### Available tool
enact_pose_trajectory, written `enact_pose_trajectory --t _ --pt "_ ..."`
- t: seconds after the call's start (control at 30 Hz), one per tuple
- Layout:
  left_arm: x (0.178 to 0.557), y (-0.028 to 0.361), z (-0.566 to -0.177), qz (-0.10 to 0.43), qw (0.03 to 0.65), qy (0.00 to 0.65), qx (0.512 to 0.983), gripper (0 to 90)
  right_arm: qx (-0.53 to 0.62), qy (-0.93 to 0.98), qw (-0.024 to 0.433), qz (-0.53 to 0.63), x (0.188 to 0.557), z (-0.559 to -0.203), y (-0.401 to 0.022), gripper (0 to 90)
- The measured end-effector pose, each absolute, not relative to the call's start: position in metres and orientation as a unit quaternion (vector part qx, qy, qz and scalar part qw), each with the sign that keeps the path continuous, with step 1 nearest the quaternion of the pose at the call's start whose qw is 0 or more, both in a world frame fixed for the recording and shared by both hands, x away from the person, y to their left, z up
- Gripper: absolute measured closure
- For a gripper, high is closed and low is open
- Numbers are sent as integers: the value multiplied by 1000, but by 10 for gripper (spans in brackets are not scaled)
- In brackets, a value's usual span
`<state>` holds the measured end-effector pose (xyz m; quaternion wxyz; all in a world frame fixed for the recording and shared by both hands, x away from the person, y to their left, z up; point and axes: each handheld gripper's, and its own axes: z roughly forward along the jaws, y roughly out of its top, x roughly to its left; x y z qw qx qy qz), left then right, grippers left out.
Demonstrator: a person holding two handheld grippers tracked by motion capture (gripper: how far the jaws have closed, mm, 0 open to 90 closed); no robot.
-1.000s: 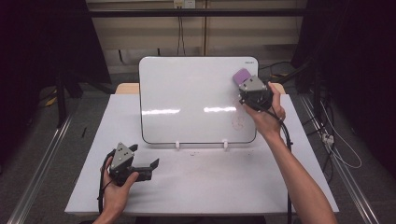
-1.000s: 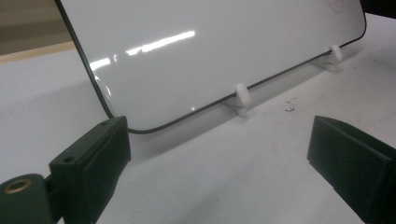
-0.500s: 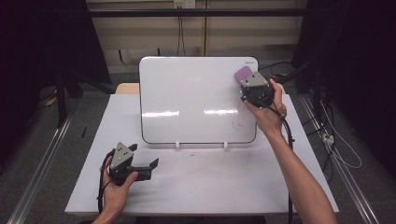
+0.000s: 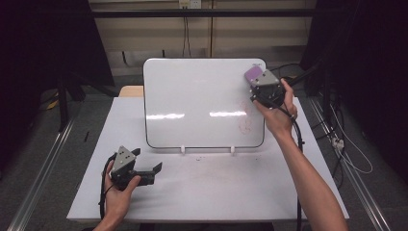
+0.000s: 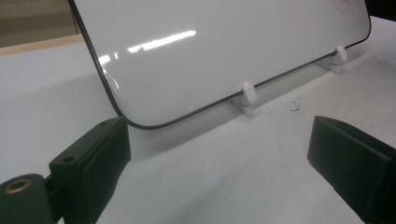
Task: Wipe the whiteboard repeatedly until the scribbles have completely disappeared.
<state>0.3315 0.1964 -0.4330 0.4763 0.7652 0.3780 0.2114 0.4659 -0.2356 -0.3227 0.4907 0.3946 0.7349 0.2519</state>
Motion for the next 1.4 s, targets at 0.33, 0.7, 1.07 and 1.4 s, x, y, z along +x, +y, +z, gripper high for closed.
enact_pose_trajectory --t 0.33,0.7,1.07,1.4 --pt "332 196 -433 210 477 379 765 59 403 734 490 244 462 -326 -248 418" --pt "332 194 -434 209 475 379 766 59 353 782 450 248 426 -363 -218 418" --pt "332 195 -434 208 475 381 766 59 389 750 465 264 458 -330 -231 418" --pt "330 196 -431 216 480 376 763 59 357 771 461 257 434 -358 -214 418"
